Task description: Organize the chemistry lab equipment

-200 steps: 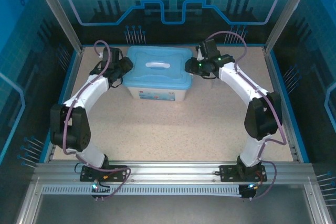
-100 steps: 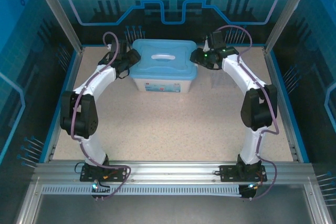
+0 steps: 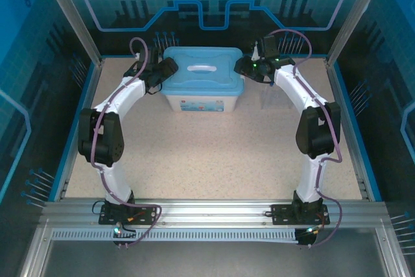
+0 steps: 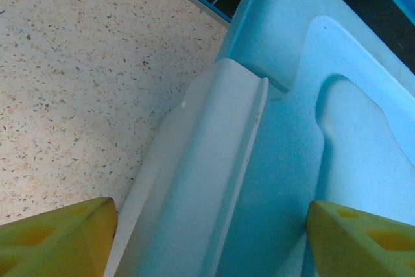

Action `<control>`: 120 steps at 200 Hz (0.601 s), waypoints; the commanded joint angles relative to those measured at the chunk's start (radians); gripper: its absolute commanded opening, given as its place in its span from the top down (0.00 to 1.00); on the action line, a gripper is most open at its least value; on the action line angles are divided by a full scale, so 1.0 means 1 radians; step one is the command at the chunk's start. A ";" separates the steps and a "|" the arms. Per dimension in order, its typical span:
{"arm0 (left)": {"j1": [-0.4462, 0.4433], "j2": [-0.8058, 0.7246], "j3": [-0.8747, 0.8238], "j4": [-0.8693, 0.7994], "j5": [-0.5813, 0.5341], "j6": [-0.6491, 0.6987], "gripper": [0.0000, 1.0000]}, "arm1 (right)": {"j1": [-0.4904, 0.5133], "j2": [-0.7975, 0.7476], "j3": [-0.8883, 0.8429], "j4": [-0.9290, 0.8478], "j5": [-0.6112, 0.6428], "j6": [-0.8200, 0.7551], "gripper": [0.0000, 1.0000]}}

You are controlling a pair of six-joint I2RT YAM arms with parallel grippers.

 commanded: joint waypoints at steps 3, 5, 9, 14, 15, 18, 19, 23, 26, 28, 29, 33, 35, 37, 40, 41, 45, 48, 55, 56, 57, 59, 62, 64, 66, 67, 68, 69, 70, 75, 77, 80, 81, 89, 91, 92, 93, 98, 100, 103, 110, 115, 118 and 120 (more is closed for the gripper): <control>-0.035 0.035 0.019 -0.057 0.196 -0.029 0.19 | 0.050 -0.036 -0.009 0.079 -0.229 0.020 0.50; -0.032 0.034 0.019 -0.058 0.196 -0.028 0.19 | 0.049 -0.036 -0.009 0.079 -0.229 0.020 0.49; -0.027 0.033 0.019 -0.060 0.196 -0.027 0.19 | 0.047 -0.039 -0.011 0.079 -0.229 0.020 0.48; -0.021 0.031 0.021 -0.062 0.197 -0.026 0.19 | 0.045 -0.041 -0.013 0.079 -0.230 0.019 0.46; -0.020 0.030 0.021 -0.061 0.197 -0.026 0.19 | 0.044 -0.041 -0.014 0.080 -0.230 0.019 0.46; -0.016 0.027 0.021 -0.062 0.197 -0.025 0.19 | 0.043 -0.043 -0.015 0.081 -0.230 0.018 0.45; -0.015 0.027 0.021 -0.063 0.197 -0.025 0.19 | 0.042 -0.044 -0.017 0.081 -0.230 0.018 0.45; -0.010 0.024 0.020 -0.063 0.198 -0.024 0.19 | 0.040 -0.047 -0.018 0.081 -0.230 0.018 0.44; -0.007 0.022 0.019 -0.063 0.198 -0.024 0.19 | 0.038 -0.048 -0.020 0.082 -0.230 0.019 0.43; -0.005 0.021 0.019 -0.064 0.198 -0.024 0.19 | 0.037 -0.050 -0.022 0.082 -0.230 0.018 0.43; -0.004 0.020 0.018 -0.064 0.198 -0.024 0.19 | 0.036 -0.051 -0.022 0.082 -0.229 0.018 0.42; 0.000 0.017 0.017 -0.064 0.198 -0.023 0.19 | 0.033 -0.055 -0.025 0.083 -0.229 0.018 0.41; 0.002 0.015 0.016 -0.064 0.198 -0.023 0.19 | 0.032 -0.056 -0.027 0.084 -0.229 0.018 0.41; 0.004 0.012 0.016 -0.064 0.198 -0.023 0.19 | 0.031 -0.057 -0.028 0.084 -0.227 0.018 0.41; 0.008 0.010 0.013 -0.063 0.198 -0.023 0.18 | 0.029 -0.061 -0.030 0.084 -0.227 0.017 0.40; 0.009 0.009 0.013 -0.063 0.198 -0.023 0.18 | 0.029 -0.061 -0.031 0.084 -0.226 0.017 0.40; 0.013 0.004 0.010 -0.062 0.198 -0.023 0.18 | 0.026 -0.066 -0.032 0.083 -0.225 0.017 0.40; 0.016 -0.001 0.008 -0.062 0.199 -0.023 0.18 | 0.024 -0.069 -0.034 0.082 -0.223 0.015 0.39; 0.023 -0.012 -0.001 -0.056 0.198 -0.021 0.17 | 0.020 -0.076 -0.039 0.079 -0.217 0.012 0.38; 0.023 -0.013 -0.002 -0.055 0.198 -0.021 0.17 | 0.019 -0.077 -0.039 0.078 -0.216 0.011 0.38; 0.024 -0.014 -0.003 -0.054 0.198 -0.020 0.17 | 0.018 -0.077 -0.040 0.077 -0.216 0.011 0.38; 0.026 -0.019 -0.005 -0.052 0.198 -0.020 0.17 | 0.017 -0.080 -0.041 0.076 -0.213 0.009 0.38; 0.028 -0.024 -0.009 -0.049 0.198 -0.019 0.17 | 0.015 -0.084 -0.043 0.074 -0.209 0.007 0.37; 0.030 -0.028 -0.012 -0.047 0.197 -0.018 0.17 | 0.013 -0.087 -0.044 0.073 -0.206 0.005 0.37; 0.031 -0.031 -0.015 -0.045 0.196 -0.018 0.16 | 0.012 -0.091 -0.047 0.071 -0.204 0.003 0.37; 0.032 -0.033 -0.016 -0.045 0.196 -0.017 0.16 | 0.012 -0.093 -0.048 0.070 -0.202 0.002 0.37; 0.033 -0.035 -0.017 -0.044 0.196 -0.017 0.16 | 0.011 -0.093 -0.050 0.069 -0.201 0.001 0.37; 0.033 -0.037 -0.018 -0.044 0.196 -0.016 0.16 | 0.010 -0.095 -0.051 0.069 -0.199 -0.001 0.37; 0.034 -0.038 -0.019 -0.044 0.196 -0.015 0.16 | 0.009 -0.097 -0.051 0.069 -0.197 -0.001 0.36; 0.038 -0.047 -0.025 -0.041 0.196 -0.014 0.15 | 0.006 -0.105 -0.055 0.067 -0.189 -0.007 0.36; 0.040 -0.050 -0.027 -0.039 0.198 -0.013 0.15 | 0.004 -0.107 -0.059 0.065 -0.186 -0.009 0.35; 0.043 -0.054 -0.030 -0.039 0.198 -0.012 0.14 | 0.002 -0.112 -0.062 0.061 -0.181 -0.012 0.35; 0.043 -0.055 -0.032 -0.039 0.198 -0.012 0.14 | 0.001 -0.113 -0.064 0.061 -0.179 -0.013 0.35; 0.047 -0.067 -0.040 -0.037 0.199 -0.008 0.12 | -0.007 -0.128 -0.075 0.059 -0.167 -0.018 0.34; 0.048 -0.071 -0.042 -0.036 0.199 -0.006 0.12 | -0.009 -0.132 -0.079 0.059 -0.166 -0.020 0.34; 0.048 -0.073 -0.044 -0.035 0.199 -0.005 0.12 | -0.010 -0.134 -0.080 0.059 -0.164 -0.021 0.34; 0.048 -0.075 -0.045 -0.035 0.199 -0.005 0.12 | -0.011 -0.136 -0.083 0.060 -0.162 -0.021 0.34; 0.049 -0.081 -0.052 -0.035 0.198 -0.002 0.11 | -0.017 -0.144 -0.093 0.062 -0.160 -0.023 0.34; 0.049 -0.085 -0.056 -0.034 0.198 0.000 0.11 | -0.019 -0.147 -0.097 0.062 -0.158 -0.023 0.34; 0.049 -0.089 -0.059 -0.033 0.199 0.002 0.11 | -0.024 -0.153 -0.102 0.064 -0.156 -0.023 0.34; 0.049 -0.100 -0.070 -0.033 0.199 0.004 0.10 | -0.033 -0.166 -0.116 0.065 -0.155 -0.024 0.33; 0.049 -0.107 -0.079 -0.031 0.198 0.007 0.09 | -0.039 -0.175 -0.124 0.066 -0.152 -0.027 0.33; 0.049 -0.112 -0.084 -0.029 0.200 0.006 0.09 | -0.043 -0.181 -0.130 0.065 -0.149 -0.029 0.33; 0.050 -0.117 -0.088 -0.027 0.201 0.006 0.09 | -0.044 -0.185 -0.133 0.065 -0.147 -0.030 0.33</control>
